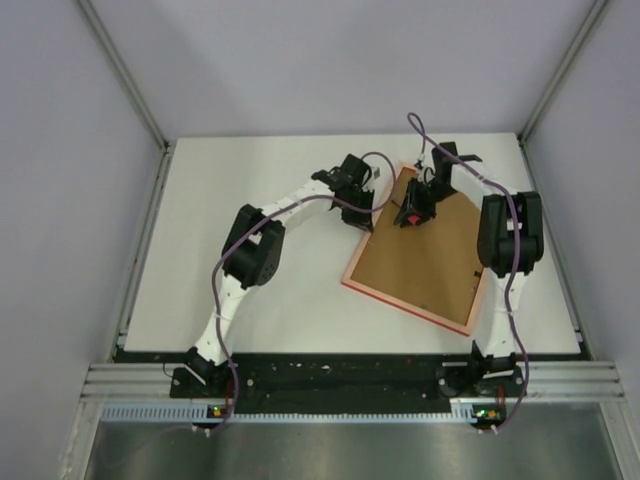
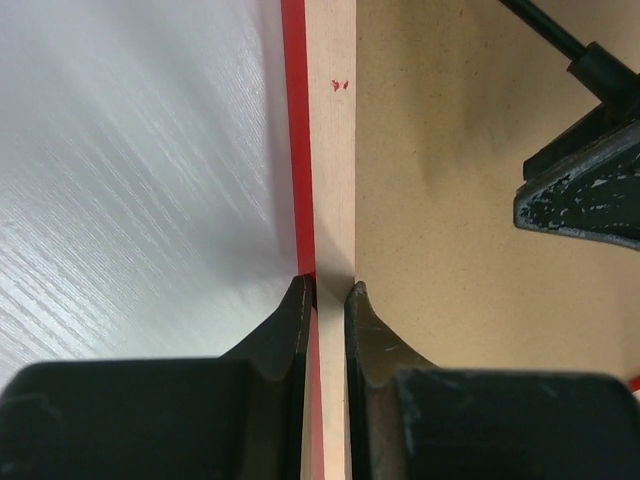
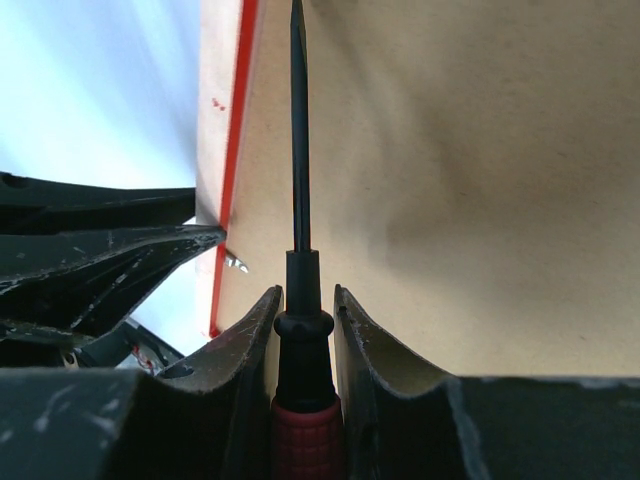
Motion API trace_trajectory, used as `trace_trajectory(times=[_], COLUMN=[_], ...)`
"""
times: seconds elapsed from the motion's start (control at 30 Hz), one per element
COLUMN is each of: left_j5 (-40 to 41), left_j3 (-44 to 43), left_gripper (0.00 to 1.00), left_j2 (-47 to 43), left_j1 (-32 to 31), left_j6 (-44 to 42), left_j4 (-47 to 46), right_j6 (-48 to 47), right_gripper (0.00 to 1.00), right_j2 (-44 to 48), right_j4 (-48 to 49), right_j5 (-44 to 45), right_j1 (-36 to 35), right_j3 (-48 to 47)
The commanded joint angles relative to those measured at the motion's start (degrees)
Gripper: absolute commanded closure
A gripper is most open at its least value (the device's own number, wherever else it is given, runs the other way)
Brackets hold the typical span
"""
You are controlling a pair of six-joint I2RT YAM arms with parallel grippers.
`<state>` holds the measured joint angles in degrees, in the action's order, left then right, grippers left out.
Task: Take the photo out of the frame
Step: Release the photo frame item from the photo frame.
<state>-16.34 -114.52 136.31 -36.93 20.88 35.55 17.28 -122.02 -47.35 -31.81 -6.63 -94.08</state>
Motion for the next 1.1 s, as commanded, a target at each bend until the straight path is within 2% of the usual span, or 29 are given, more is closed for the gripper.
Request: trace_trajectory(times=[0.0, 0.23, 0.37, 0.5, 0.6, 0.77, 0.87, 0.93, 1.0, 1.07], left_j5=[-0.62, 2.97, 4.91, 5.53, 5.62, 5.79, 5.79, 5.62, 5.61, 5.35], left_j3=[2.98, 3.26, 2.72, 1.41, 0.62, 0.00, -0.35, -0.35, -0.35, -0.27], left_gripper=[1.00, 1.00, 0.86, 0.80, 0.69, 0.65, 0.69, 0.81, 1.00, 1.00], left_j2=[-0.78, -0.70, -0.87, -0.43, -0.08, 0.27, 0.71, 0.80, 0.89, 0.89], left_j1=[-0.60, -1.13, -1.22, -1.39, -1.39, -1.57, -1.57, -1.57, -1.66, -1.74], left_j6=[0.12, -0.05, -0.32, -0.49, -0.49, -0.93, -1.20, -1.20, -1.20, -1.11], left_j4=[5.58, 6.72, 7.16, 7.69, 7.69, 7.60, 7.43, 7.43, 7.43, 7.52], right_j6=[-0.93, -0.32, -0.32, -0.14, -0.14, -0.05, 0.12, 0.21, 0.39, 0.56], right_gripper=[1.00, 1.00, 1.00, 1.00, 1.00, 1.00, 1.00, 1.00, 1.00, 1.00], right_j2=[1.08, -0.06, 0.02, -0.33, -0.94, -1.56, -1.91, -2.17, -2.43, -2.61], right_j4=[1.47, 1.65, 1.65, 1.65, 1.65, 1.65, 1.65, 1.65, 1.65, 1.65], right_j5=[-2.29, -1.23, -0.53, -0.36, 0.00, 0.35, 0.44, 0.35, 0.44, 1.22], right_j1=[-1.89, -2.77, -2.77, -2.77, -2.77, -2.77, -2.86, -2.86, -2.77, -2.77], right_j3=[0.13, -0.92, -1.45, -1.89, -1.89, -2.42, -2.95, -3.38, -3.91, -4.27])
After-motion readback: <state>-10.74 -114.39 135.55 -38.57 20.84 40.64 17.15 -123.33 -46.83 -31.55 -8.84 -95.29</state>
